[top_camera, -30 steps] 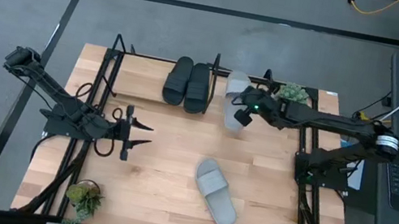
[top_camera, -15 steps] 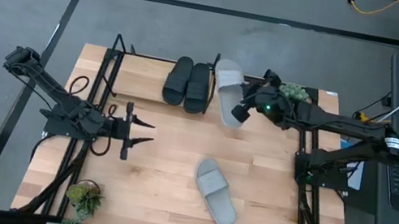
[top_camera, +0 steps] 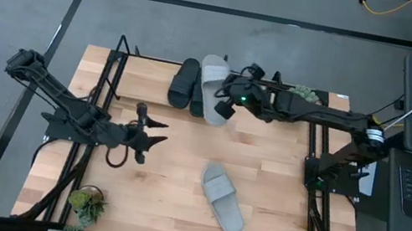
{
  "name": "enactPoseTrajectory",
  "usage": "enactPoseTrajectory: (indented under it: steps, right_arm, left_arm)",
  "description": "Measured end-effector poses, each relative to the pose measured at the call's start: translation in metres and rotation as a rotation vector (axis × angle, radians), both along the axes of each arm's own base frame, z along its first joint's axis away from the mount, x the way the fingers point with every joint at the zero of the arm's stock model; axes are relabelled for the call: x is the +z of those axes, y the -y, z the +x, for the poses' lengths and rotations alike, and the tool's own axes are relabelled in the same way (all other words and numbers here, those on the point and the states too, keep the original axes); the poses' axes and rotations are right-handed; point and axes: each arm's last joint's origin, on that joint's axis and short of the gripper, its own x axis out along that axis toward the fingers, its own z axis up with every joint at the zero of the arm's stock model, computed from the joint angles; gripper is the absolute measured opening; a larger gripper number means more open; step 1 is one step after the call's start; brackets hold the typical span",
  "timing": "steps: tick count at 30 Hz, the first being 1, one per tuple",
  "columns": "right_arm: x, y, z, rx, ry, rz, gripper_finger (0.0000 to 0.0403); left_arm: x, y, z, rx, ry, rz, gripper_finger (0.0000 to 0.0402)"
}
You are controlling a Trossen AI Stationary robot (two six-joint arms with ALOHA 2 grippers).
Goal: Pick and place slides into the shelf
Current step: Put the top gray slides on the shelf
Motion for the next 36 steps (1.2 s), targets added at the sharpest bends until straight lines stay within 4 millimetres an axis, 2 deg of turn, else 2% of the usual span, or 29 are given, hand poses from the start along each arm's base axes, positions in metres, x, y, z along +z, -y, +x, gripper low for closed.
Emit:
enactPoseTrajectory:
  steps: [5, 15, 21, 26, 36]
  right_arm:
    - [-0.007, 0.004, 0.022, -0.041, -0.019, -0.028, 0.0]
    - [-0.023, 0.008, 0.048, -0.058, 0.004, -0.038, 0.0]
    - [-0.02, 0.007, 0.051, -0.052, 0.052, -0.046, 0.0]
    - [-0.02, 0.005, 0.051, -0.05, 0.055, -0.043, 0.0]
    - [-0.018, 0.0, 0.053, -0.033, 0.077, -0.046, 0.0]
  left_arm:
    - [0.008, 0.006, 0.012, 0.015, -0.043, 0.031, 0.0169]
    - [0.015, 0.01, 0.027, 0.081, -0.051, 0.069, 0.0169]
    - [0.01, 0.014, 0.042, 0.077, -0.122, 0.154, 0.0169]
    - [0.009, 0.008, 0.053, 0.128, -0.137, 0.172, 0.0169]
    - [0.014, -0.002, 0.06, 0.167, -0.12, 0.162, 0.0169]
